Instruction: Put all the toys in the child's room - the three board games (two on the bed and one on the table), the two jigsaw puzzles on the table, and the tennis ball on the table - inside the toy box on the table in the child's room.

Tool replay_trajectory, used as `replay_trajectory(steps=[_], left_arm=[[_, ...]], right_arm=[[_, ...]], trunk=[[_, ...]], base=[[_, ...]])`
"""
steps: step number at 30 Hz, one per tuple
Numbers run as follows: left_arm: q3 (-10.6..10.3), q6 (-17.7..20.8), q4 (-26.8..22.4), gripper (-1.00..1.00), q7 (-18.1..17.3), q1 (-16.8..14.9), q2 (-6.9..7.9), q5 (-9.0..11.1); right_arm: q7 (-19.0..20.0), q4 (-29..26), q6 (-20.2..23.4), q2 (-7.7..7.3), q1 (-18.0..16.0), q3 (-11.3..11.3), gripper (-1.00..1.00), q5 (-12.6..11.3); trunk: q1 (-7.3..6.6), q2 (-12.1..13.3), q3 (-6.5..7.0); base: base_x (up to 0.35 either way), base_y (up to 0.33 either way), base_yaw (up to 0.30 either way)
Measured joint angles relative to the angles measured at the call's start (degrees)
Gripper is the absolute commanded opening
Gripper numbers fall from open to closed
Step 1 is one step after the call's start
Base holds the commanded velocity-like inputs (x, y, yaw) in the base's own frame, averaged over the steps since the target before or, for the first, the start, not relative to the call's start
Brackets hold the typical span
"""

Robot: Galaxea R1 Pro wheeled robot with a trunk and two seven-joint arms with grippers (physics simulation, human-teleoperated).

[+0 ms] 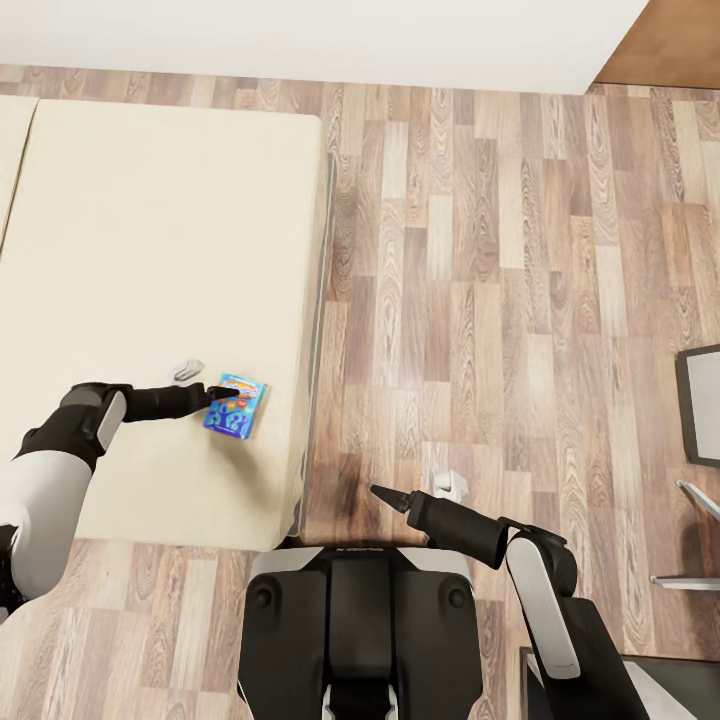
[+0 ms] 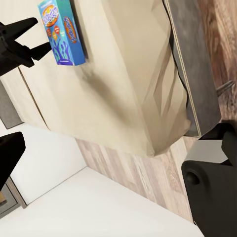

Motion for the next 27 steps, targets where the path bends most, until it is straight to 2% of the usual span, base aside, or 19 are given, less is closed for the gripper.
replay_trajectory(steps=[18, 27], left_arm=[[0.0, -0.1, 0.0, 1.0, -0.6, 0.7, -0.12, 0.1], [0.0, -0.2, 0.0, 1.0, -4.5, 1.0, -0.21, 0.0]], right_arm=[[0.0, 0.0, 0.0, 0.0, 0.0, 0.0, 1.0, 0.0], [0.0, 0.0, 0.0, 0.0, 0.0, 0.0, 1.0, 0.0]], trunk=[[0.0, 0.0, 0.0], [0.0, 0.0, 0.0]], base=[[0.0, 0.0, 0.0], [0.0, 0.0, 0.0]])
